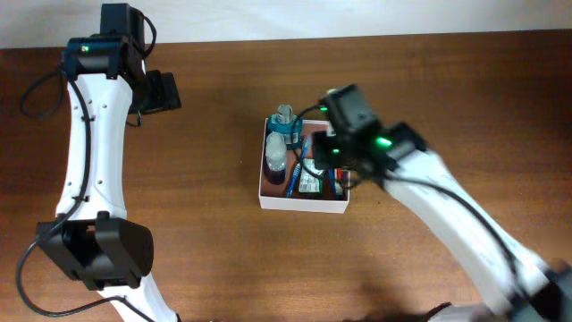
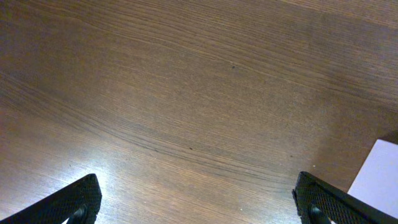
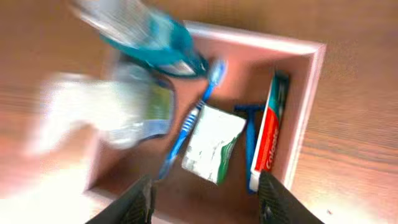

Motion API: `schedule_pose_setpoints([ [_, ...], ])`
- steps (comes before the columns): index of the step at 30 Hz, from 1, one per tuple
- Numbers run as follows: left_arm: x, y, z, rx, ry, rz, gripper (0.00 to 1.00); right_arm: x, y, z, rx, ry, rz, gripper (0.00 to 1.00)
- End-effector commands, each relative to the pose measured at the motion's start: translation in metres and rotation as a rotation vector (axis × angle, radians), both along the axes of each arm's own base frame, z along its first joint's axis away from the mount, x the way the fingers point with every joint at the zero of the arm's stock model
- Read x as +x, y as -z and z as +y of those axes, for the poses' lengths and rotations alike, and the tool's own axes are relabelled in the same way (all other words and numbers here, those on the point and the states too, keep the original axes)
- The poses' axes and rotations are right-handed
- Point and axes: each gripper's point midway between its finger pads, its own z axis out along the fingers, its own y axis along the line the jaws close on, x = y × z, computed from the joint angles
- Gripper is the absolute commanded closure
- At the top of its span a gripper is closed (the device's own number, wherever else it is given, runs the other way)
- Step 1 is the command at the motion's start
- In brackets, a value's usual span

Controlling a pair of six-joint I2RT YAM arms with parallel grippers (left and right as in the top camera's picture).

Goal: Pack container
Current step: 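Open the right gripper and withdraw it from the box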

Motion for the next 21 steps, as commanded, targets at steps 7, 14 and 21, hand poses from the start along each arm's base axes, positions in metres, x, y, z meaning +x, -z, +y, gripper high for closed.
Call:
schedule_pose_setpoints([
  [7,-0.001,-0.016,0.0,0.009,0.004,-0.039,0.01,-0.089,-0.11,-0.071,-0.003,0.057,-0.205,0.52],
  [14,-0.001,-0.016,0.0,0.009,0.004,-0.039,0.01,-0.159,-0.161,-0.114,0.091,0.082,-0.389,0.51],
  [21,-0.001,-0.016,0.0,0.009,0.004,-0.039,0.01,-0.249,-0.203,-0.164,0.27,0.102,-0.68,0.43],
])
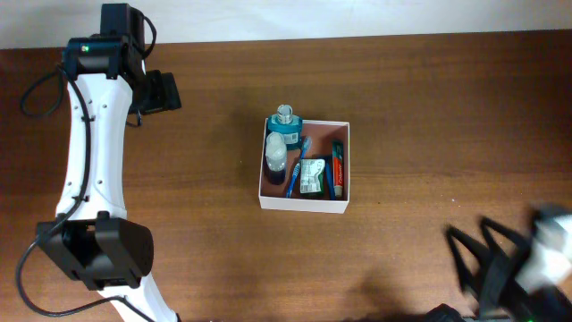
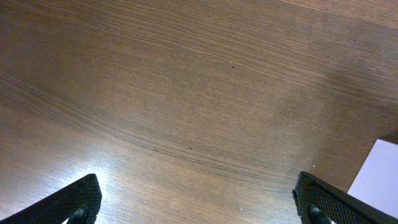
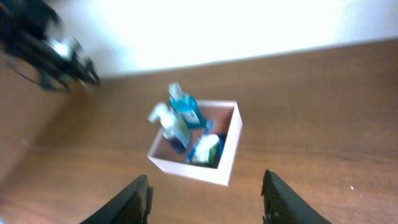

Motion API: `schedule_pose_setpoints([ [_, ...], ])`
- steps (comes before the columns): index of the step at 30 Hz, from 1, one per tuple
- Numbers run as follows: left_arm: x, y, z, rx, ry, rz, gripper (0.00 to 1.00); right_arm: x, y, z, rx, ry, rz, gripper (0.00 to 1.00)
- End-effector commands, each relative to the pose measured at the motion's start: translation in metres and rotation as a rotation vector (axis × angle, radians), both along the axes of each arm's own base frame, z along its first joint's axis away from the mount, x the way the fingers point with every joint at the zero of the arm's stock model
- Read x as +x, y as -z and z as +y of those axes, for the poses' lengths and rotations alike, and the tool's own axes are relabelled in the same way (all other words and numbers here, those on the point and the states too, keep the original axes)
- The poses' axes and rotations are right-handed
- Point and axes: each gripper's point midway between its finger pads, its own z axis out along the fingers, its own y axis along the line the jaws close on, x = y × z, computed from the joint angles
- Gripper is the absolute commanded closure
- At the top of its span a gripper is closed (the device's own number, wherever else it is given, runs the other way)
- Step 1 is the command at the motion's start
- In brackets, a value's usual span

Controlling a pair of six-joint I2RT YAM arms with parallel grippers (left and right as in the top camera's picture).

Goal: Pack container

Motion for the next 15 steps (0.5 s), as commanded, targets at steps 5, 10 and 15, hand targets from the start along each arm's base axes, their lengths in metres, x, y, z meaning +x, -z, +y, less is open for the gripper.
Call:
schedule_pose_setpoints([
  [5,-0.001,-0.016,0.001,0.009,0.003,-0.04,0.0,-0.085,-0.008,-0.051,0.122,0.013,-0.25,0.17],
  [10,-0.001,-0.016,0.001,0.009,0.003,-0.04,0.0,-0.119,0.008,-0.07,0.156,0.013,-0.311,0.09],
  [15,-0.001,-0.016,0.001,0.009,0.003,-0.04,0.01,-0.138,0.025,-0.081,0.169,0.014,-0.334,0.09],
])
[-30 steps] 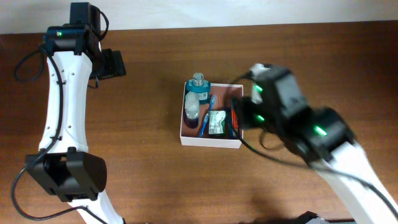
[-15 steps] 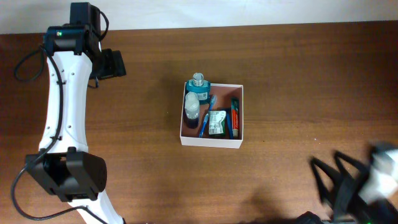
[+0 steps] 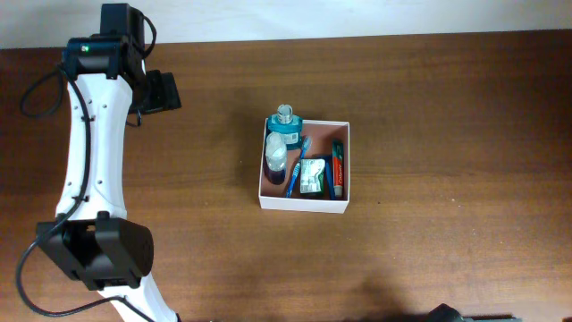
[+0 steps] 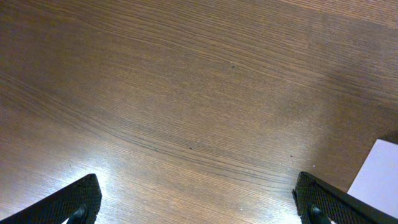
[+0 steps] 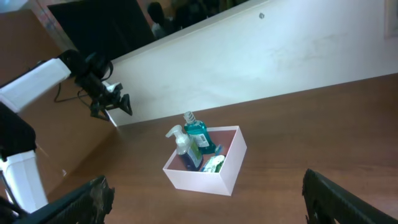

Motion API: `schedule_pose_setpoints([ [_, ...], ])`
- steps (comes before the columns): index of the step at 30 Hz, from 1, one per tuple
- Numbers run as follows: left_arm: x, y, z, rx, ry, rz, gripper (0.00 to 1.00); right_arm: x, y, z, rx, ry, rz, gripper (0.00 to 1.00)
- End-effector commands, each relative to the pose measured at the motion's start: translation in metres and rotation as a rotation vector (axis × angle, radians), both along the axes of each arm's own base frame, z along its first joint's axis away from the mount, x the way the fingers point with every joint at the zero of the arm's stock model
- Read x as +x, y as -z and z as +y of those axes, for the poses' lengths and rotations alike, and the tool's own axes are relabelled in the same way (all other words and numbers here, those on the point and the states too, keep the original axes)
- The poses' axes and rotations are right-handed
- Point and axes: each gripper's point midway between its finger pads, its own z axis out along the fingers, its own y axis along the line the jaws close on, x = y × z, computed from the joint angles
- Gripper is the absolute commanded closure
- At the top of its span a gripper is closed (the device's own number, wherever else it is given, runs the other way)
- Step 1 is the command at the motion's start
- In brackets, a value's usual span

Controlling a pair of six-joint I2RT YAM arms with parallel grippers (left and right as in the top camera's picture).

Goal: Pack container

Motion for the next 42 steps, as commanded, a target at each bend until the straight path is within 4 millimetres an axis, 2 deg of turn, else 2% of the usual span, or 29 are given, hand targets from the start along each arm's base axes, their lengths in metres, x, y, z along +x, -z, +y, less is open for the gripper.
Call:
schedule_pose_setpoints([
  [1,-0.001,-0.016,0.0,0.009,0.004,-0.04,0.01,-0.008,0.009,-0.007,0.004,0.004,-0.015,0.1],
  [6,-0.001,-0.016,0.0,0.009,0.004,-0.04,0.01,-0.011,0.011,-0.006,-0.001,-0.008,-0.005,0.07],
  [7,-0.001,-0.016,0.001,0.009,0.003,-0.04,0.01,-0.011,0.012,-0.005,-0.001,-0.01,-0.004,0.02],
  [13,-0.001,-0.016,0.001,0.009,0.003,-0.039,0.01,-0.002,0.015,0.004,-0.008,-0.033,0.011,0.01],
  [20,-0.001,-0.016,0.001,0.009,0.003,-0.04,0.01,0.032,0.006,0.037,0.014,-0.106,-0.024,0.02],
  [24,-0.001,-0.016,0.001,0.009,0.003,-0.04,0.01,0.06,0.012,0.064,0.02,-0.157,-0.026,0.02],
  [28,-0.001,-0.016,0.0,0.009,0.004,-0.04,0.01,0.096,0.034,0.096,0.017,-0.22,-0.011,0.02],
  [31,-0.001,-0.016,0.0,0.009,0.004,-0.04,0.01,0.119,0.053,0.108,0.012,-0.218,0.0,0.02],
  [34,-0.001,-0.016,0.0,0.009,0.004,-0.04,0.01,0.15,0.079,0.126,0.016,-0.218,-0.01,0.02],
  [38,-0.001,-0.016,0.0,0.009,0.004,-0.04,0.01,0.174,0.103,0.139,0.028,-0.217,-0.038,0.02],
  [42,-0.001,-0.016,0.0,0.009,0.004,-0.04,0.01,0.19,0.125,0.146,0.033,-0.206,-0.052,0.02],
])
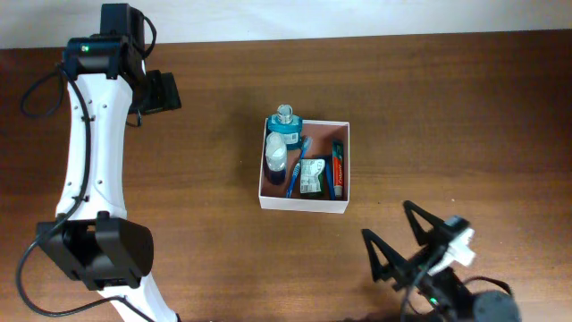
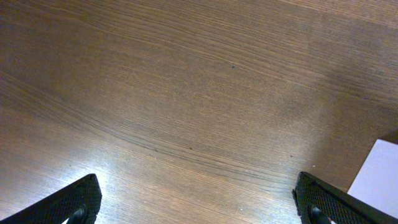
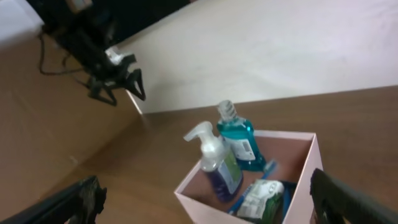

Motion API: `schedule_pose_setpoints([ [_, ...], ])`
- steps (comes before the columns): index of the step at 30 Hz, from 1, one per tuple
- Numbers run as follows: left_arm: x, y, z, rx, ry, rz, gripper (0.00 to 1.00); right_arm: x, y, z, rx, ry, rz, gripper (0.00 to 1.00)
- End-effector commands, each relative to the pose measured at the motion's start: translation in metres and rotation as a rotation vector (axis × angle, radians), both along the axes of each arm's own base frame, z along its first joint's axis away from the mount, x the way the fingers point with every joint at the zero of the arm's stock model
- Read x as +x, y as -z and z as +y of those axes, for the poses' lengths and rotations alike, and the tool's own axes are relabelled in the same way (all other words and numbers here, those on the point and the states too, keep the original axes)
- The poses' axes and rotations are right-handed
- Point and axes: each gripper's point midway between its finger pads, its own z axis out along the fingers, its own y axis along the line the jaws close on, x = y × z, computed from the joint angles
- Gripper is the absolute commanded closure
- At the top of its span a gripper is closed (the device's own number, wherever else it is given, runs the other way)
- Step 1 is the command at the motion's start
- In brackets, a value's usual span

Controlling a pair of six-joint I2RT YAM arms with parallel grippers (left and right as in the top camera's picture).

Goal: Pack container

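The white box stands mid-table. It holds a blue mouthwash bottle, a pump soap bottle, a blue toothbrush, a green-white packet and a red toothpaste box. My right gripper is open and empty, low at the front right, facing the box from a little way off. Its view shows the mouthwash and soap bottle upright. My left gripper is open and empty over bare wood at the far left.
A pale wall runs along the table's far edge. The left wrist view shows brown tabletop and a white corner of the box at the lower right.
My right gripper, out of the overhead view before, now shows at the front right of the table. The box looks larger and nearer in its wrist view. The left arm has not moved.
My right gripper was open directly over the packed box. Then it was far off at the front right edge, then out of the overhead view with the box small in its camera. Now it is back nearer the box, still open. The box contents stayed put.
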Motion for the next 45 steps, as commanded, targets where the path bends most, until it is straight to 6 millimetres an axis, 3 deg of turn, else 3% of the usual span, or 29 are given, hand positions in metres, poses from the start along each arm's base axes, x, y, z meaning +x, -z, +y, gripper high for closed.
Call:
schedule_pose_setpoints([
  [1,-0.001,-0.016,0.0,0.008,0.004,-0.04,0.01,0.01,0.021,0.006,0.0,-0.003,-0.001,0.02],
  [10,-0.001,-0.016,0.0,0.008,0.004,-0.04,0.01,0.025,0.064,0.003,-0.034,0.057,0.059,0.02],
  [27,-0.001,-0.016,0.0,0.008,0.004,-0.04,0.01,0.031,0.104,0.006,-0.07,0.062,0.112,0.02],
  [45,-0.001,-0.016,0.0,0.008,0.004,-0.04,0.0,0.032,0.104,0.005,-0.075,0.066,0.112,0.02],
])
